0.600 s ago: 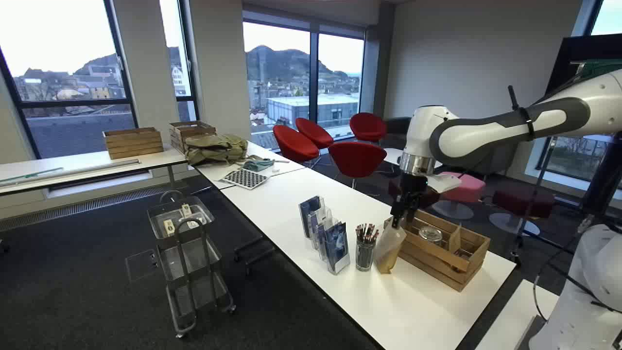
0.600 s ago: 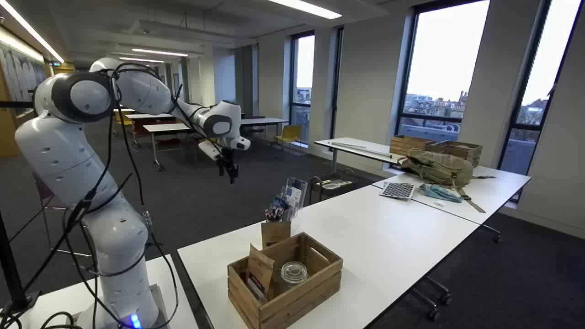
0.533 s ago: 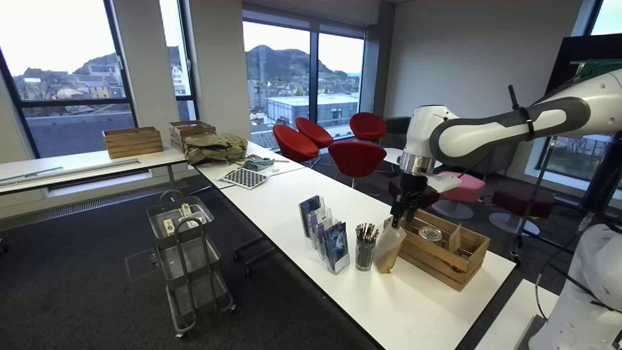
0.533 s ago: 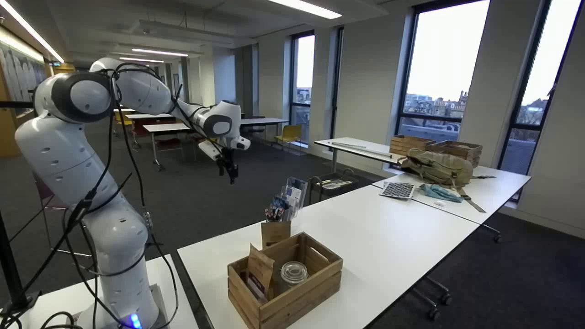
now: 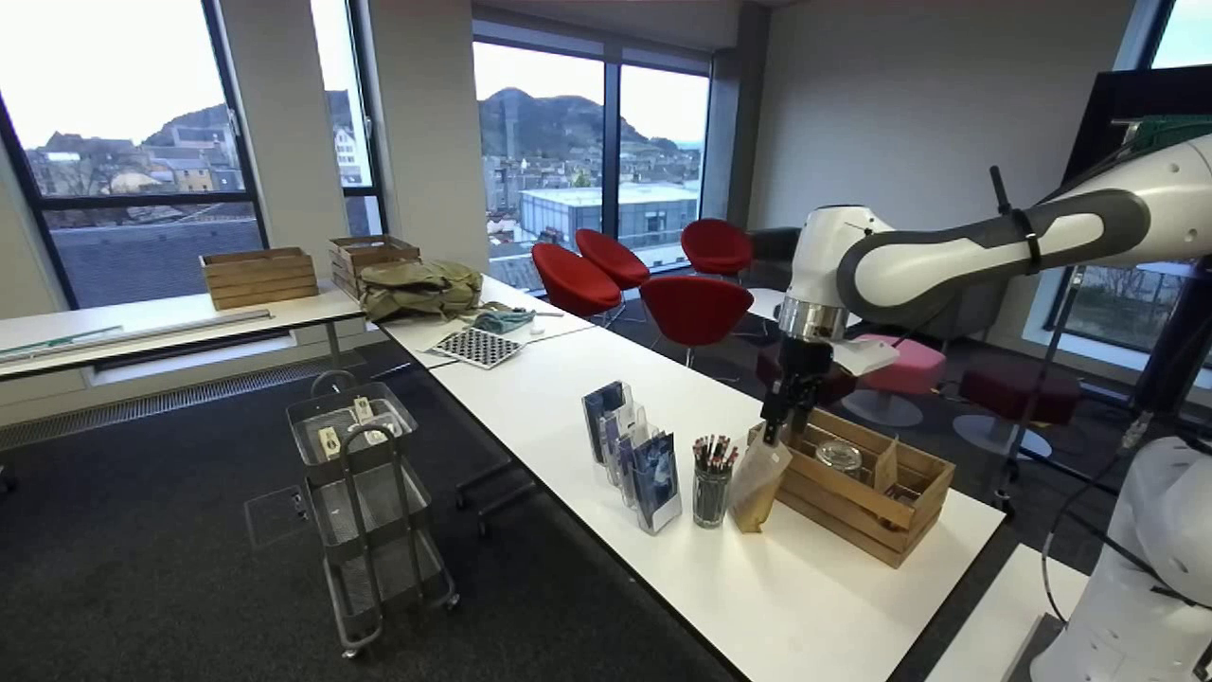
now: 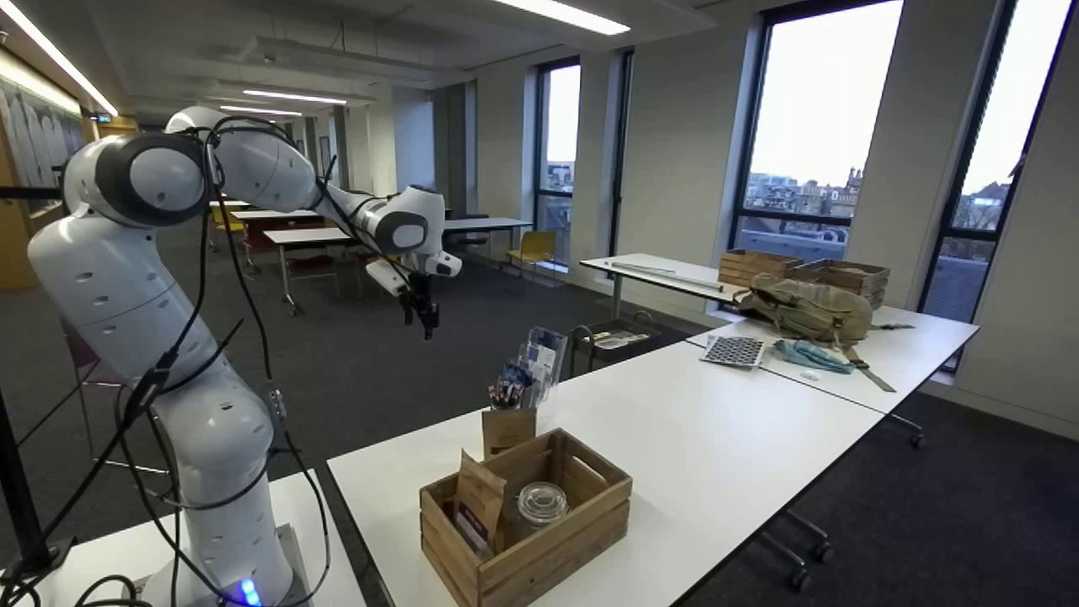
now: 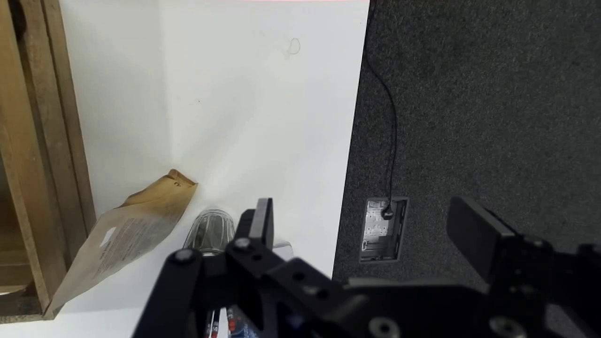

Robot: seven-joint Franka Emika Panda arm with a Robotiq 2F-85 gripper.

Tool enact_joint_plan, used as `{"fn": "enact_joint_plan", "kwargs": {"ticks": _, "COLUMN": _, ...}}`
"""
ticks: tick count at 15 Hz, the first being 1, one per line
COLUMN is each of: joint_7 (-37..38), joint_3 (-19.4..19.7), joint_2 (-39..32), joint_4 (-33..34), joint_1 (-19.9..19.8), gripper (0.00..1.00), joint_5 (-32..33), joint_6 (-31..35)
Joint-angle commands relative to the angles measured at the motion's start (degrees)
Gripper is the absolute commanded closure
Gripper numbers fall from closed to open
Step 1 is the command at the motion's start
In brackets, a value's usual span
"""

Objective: Put the brown paper bag in the box

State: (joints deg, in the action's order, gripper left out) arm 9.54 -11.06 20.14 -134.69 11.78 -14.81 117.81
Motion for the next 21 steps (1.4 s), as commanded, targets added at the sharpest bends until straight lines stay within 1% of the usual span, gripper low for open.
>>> {"fn": "enact_joint_plan", "kwargs": {"ticks": 1, "joint_7": 2.6, "joint_3": 0.4, "joint_2": -1.6, "joint_4": 0.9, "joint_1": -1.6, "gripper": 0.0, "joint_5": -0.1, "joint_6": 2.1}}
{"fn": "enact_joint_plan", "kwargs": {"ticks": 6, "joint_7": 9.2, "joint_3": 3.7, "joint_2": -3.9, "joint_4": 2.2, "joint_1": -6.3, "gripper": 0.0, "joint_5": -0.7, "joint_6": 8.9}}
{"fn": "enact_joint_plan", "kwargs": {"ticks": 10, "joint_7": 13.9, "joint_3": 5.5, "joint_2": -7.0, "joint_4": 2.1, "joint_1": -10.2, "gripper": 0.0, "joint_5": 1.8, "joint_6": 15.6}}
{"fn": "enact_joint_plan", "kwargs": {"ticks": 13, "joint_7": 16.5, "joint_3": 6.6, "joint_2": -9.9, "joint_4": 2.0, "joint_1": -12.2, "gripper": 0.0, "joint_5": 3.3, "joint_6": 18.1}}
{"fn": "enact_joint_plan", "kwargs": {"ticks": 18, "joint_7": 18.3, "joint_3": 8.6, "joint_2": -13.7, "joint_4": 1.7, "joint_1": -13.0, "gripper": 0.0, "joint_5": 3.4, "joint_6": 19.5}}
{"fn": "enact_joint_plan", "kwargs": {"ticks": 21, "joint_7": 17.6, "joint_3": 9.4, "joint_2": -15.0, "joint_4": 1.4, "joint_1": -12.9, "gripper": 0.0, "joint_5": 2.7, "joint_6": 19.8}}
